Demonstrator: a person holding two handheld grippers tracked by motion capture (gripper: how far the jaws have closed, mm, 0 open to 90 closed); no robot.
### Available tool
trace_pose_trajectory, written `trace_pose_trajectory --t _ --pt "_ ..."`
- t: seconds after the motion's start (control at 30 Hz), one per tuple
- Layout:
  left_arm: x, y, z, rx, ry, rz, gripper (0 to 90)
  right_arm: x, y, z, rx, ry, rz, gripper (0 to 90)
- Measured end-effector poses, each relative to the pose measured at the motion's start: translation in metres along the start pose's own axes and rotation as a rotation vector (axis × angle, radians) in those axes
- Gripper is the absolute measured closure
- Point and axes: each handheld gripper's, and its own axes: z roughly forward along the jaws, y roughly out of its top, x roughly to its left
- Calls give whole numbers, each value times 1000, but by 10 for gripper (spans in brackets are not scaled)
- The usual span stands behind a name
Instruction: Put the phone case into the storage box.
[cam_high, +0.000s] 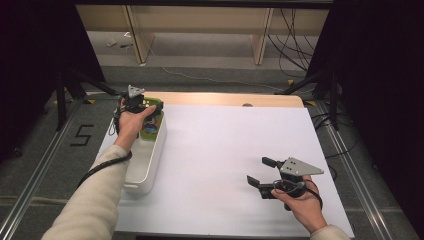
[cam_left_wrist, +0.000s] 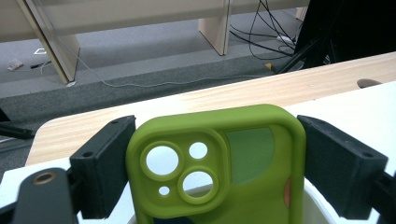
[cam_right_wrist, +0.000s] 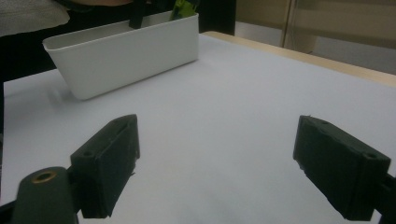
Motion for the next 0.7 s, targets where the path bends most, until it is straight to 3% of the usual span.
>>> trace_pose_trajectory --t 0.47,0.7 --pt "0 -3 2 13 -10 -7 148 0 0 0 1 -2 3 155" --pt "0 -3 3 22 -4 13 142 0 0 0 1 -2 2 156"
